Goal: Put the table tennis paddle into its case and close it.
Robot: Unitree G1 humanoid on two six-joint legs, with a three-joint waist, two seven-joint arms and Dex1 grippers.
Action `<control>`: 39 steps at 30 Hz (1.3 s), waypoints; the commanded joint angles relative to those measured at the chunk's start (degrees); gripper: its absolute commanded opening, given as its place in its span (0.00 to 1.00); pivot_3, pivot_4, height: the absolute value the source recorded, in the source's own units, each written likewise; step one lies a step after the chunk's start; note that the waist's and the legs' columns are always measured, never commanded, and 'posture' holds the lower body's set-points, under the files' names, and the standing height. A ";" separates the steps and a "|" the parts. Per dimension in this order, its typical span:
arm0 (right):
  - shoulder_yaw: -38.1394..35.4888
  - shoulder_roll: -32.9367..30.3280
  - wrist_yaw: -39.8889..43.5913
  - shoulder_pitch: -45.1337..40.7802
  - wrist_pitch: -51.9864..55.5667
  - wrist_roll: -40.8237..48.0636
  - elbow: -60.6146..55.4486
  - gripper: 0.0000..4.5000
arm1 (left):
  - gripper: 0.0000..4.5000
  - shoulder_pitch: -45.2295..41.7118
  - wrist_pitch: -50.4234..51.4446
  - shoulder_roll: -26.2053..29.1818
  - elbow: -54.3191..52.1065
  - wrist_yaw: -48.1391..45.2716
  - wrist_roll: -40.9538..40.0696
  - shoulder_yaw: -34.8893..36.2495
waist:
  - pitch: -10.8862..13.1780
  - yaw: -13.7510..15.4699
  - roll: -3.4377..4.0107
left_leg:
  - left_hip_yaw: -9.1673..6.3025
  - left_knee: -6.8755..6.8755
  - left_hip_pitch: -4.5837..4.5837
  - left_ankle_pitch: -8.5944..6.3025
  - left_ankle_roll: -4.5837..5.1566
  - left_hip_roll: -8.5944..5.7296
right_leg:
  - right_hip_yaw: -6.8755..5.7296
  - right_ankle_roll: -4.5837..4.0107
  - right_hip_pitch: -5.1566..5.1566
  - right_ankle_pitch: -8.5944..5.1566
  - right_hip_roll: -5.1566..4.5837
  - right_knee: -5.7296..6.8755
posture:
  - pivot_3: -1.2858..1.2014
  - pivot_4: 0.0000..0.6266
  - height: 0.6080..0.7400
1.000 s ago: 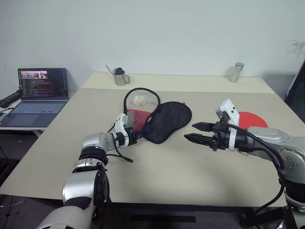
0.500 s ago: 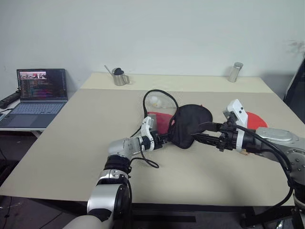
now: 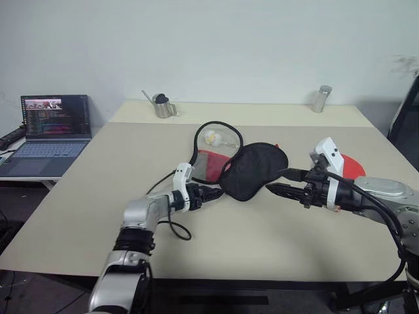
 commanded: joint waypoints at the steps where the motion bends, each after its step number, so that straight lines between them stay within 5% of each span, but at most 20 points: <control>1: -0.75 1.84 -3.19 -1.53 -1.05 -1.41 1.06 0.74 | 0.76 3.78 -3.25 5.54 -4.27 -3.94 1.33 -1.28 | -0.02 -0.50 0.03 | 0.00 -0.01 0.02 0.00 0.00 0.02 | -0.01 -0.01 0.00 0.00 0.01 0.03 | 0.52 0.24 1.00; 8: 0.41 12.30 -15.21 -3.55 2.77 -5.03 7.05 0.74 | 0.76 1.03 -12.16 10.60 -5.18 -10.12 -3.37 5.25 | -0.01 -0.63 0.01 | -0.03 0.21 0.01 0.04 -0.04 0.00 | -0.03 -0.01 -0.01 -0.01 -0.01 0.34 | 0.52 0.24 1.00; 16: 5.94 22.11 -23.17 -5.15 -0.80 -14.83 15.03 0.74 | 0.76 -7.05 -18.17 14.90 -0.86 -15.27 -2.02 4.70 | -0.01 -0.78 0.02 | 0.00 0.46 -0.09 0.03 -0.03 -0.05 | 0.00 -0.01 -0.13 -0.01 -0.02 0.60 | 0.52 0.24 1.00; 31: 7.02 33.22 -26.74 -9.37 -13.74 -27.40 36.24 0.74 | 0.76 -13.20 -23.56 16.68 5.41 -21.87 0.42 2.39 | 0.00 -1.15 0.03 | 0.10 0.56 -0.09 0.03 -0.03 -0.03 | 0.06 -0.01 -0.26 -0.01 0.02 0.80 | 0.52 0.24 1.00; 39: 5.21 37.03 -25.14 -9.30 -14.44 -26.73 37.03 0.74 | 0.76 -13.37 -23.58 16.90 5.94 -22.29 0.60 2.71 | 0.00 -1.16 0.03 | 0.10 0.56 -0.09 0.03 -0.03 -0.02 | 0.06 -0.01 -0.26 -0.01 0.02 0.83 | 0.52 0.24 1.00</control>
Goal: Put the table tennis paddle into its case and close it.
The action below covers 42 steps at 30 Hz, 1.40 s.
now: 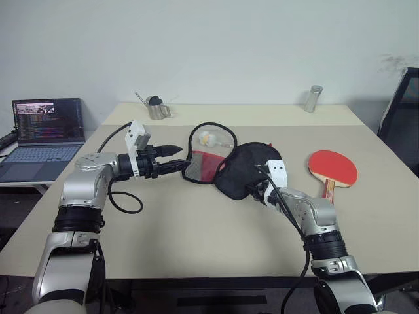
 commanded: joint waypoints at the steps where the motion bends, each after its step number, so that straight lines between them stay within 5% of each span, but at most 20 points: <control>1: -0.86 2.34 1.62 -1.26 -1.21 1.29 -1.21 0.74 | 0.76 -1.75 -0.99 1.15 -0.45 -0.24 0.09 0.71 | 0.00 -0.04 0.00 | 0.00 0.00 0.00 0.00 0.00 0.00 | 0.00 0.00 0.00 0.00 0.00 0.00 | 0.52 0.24 1.00; 12: 0.44 8.31 0.99 -4.27 -6.71 -2.31 4.31 0.74 | 0.76 -2.02 -2.94 1.79 0.61 -0.99 0.96 0.48 | 0.00 -0.10 0.01 | -0.01 0.00 0.00 0.00 0.00 0.01 | -0.01 0.00 -0.03 0.00 0.02 0.01 | 0.52 0.24 1.00; 22: -2.96 4.21 3.06 0.06 5.05 1.24 -4.78 0.00 | 0.76 0.68 -2.66 3.04 -1.78 -2.84 0.99 0.22 | 0.01 -0.04 0.01 | -0.01 -0.01 -0.02 0.00 0.00 0.01 | 0.01 0.00 -0.03 0.00 0.00 -0.01 | 0.52 0.24 1.00; 31: -4.79 -8.47 9.56 3.86 17.82 5.24 -13.02 0.00 | 0.76 3.10 -1.49 2.85 -4.62 -3.00 0.70 -0.01 | 0.01 0.01 0.02 | -0.01 0.00 -0.03 -0.01 0.01 0.00 | 0.00 0.00 -0.02 0.00 0.00 -0.02 | 0.52 0.24 1.00; 42: 1.05 -19.38 18.60 -0.42 11.08 0.95 -1.50 0.00 | 0.76 4.22 -0.85 2.85 -6.00 -2.53 0.82 -0.15 | 0.01 -0.01 0.01 | 0.03 0.00 -0.02 -0.01 0.02 0.01 | 0.01 0.00 -0.01 0.00 0.02 -0.03 | 0.52 0.24 1.00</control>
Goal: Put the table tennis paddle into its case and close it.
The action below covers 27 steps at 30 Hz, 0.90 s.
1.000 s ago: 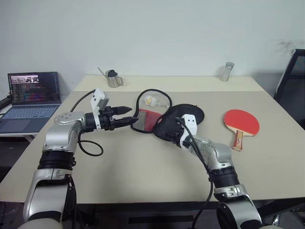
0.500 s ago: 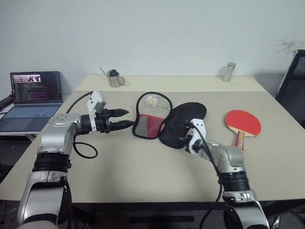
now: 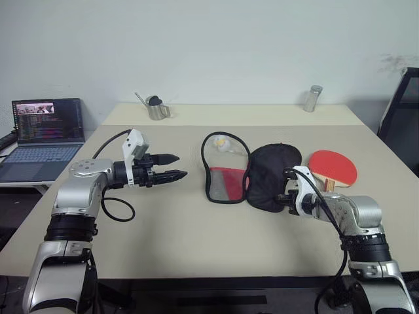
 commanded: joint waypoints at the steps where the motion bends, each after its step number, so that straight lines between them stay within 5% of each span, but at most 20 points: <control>1: 2.23 -2.17 2.96 -3.34 -4.55 -2.57 4.40 0.00 | 0.76 -0.13 -0.09 0.65 -2.13 -0.03 -0.46 0.21 | 0.00 0.02 0.00 | 0.00 0.00 0.00 0.00 0.00 0.00 | 0.00 0.00 0.00 0.00 0.00 0.00 | 0.52 0.24 1.00; 18: 13.92 -1.14 17.48 -16.72 -23.30 -14.06 26.77 0.00 | 0.76 0.49 0.33 0.21 -3.43 0.75 -0.67 -0.31 | 0.00 -0.10 0.00 | 0.01 0.03 0.00 0.00 0.00 0.02 | 0.00 0.00 0.00 0.00 0.00 0.01 | 0.52 0.24 1.00; 27: 15.13 -3.06 24.07 -15.47 -22.26 -16.14 23.74 0.00 | 0.76 1.05 1.05 0.22 -4.73 0.59 -0.98 -0.49 | 0.00 -0.13 0.00 | 0.00 0.03 0.00 0.00 -0.01 0.02 | 0.00 0.00 -0.01 0.00 -0.01 0.02 | 0.52 0.24 1.00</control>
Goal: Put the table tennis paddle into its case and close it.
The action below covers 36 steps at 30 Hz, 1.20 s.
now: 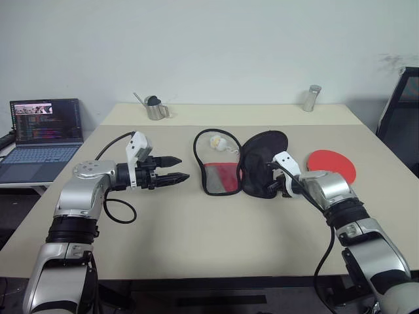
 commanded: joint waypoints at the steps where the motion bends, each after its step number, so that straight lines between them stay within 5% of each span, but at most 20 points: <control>1: 0.17 -1.95 3.55 1.08 1.44 0.22 -5.55 0.00 | 0.76 0.11 0.11 0.47 -2.65 -0.08 -0.90 0.45 | 0.00 0.06 0.00 | 0.00 0.00 0.00 0.00 0.00 0.00 | -0.01 0.00 0.00 0.00 0.00 0.00 | 0.52 0.24 1.00; 14: -0.43 -4.17 4.17 2.37 3.02 -1.49 -6.19 0.00 | 0.76 0.34 0.22 0.12 -2.86 0.01 -0.79 -0.22 | 0.00 0.16 0.00 | -0.01 0.00 0.00 0.00 0.00 0.00 | -0.01 0.00 0.00 0.00 -0.01 -0.01 | 0.52 0.24 1.00; 18: -2.16 -3.20 0.47 0.78 1.42 -2.39 -2.43 0.21 | 0.76 0.23 0.08 -0.05 -2.71 0.18 -0.60 -0.33 | 0.00 0.17 0.00 | 0.00 0.02 0.01 0.00 0.00 -0.01 | 0.00 0.00 0.01 0.00 -0.01 0.02 | 0.52 0.24 1.00; 28: -3.74 -4.93 -4.28 -1.45 -4.70 -5.11 4.03 0.98 | 0.76 -0.27 -0.30 -0.66 -2.04 0.59 -0.29 -0.56 | 0.00 0.26 0.00 | 0.00 0.03 -0.01 0.00 0.00 -0.02 | 0.00 0.00 0.01 0.00 -0.02 0.00 | 0.52 0.24 1.00; 36: -7.74 -6.30 -7.87 -1.87 -5.99 -4.93 1.40 1.00 | 0.76 -0.78 -0.69 -2.07 -1.81 1.42 -0.41 -0.79 | 0.01 0.23 0.01 | 0.01 0.02 -0.01 0.00 0.00 -0.02 | 0.00 0.00 0.01 0.00 -0.02 0.01 | 0.52 0.24 1.00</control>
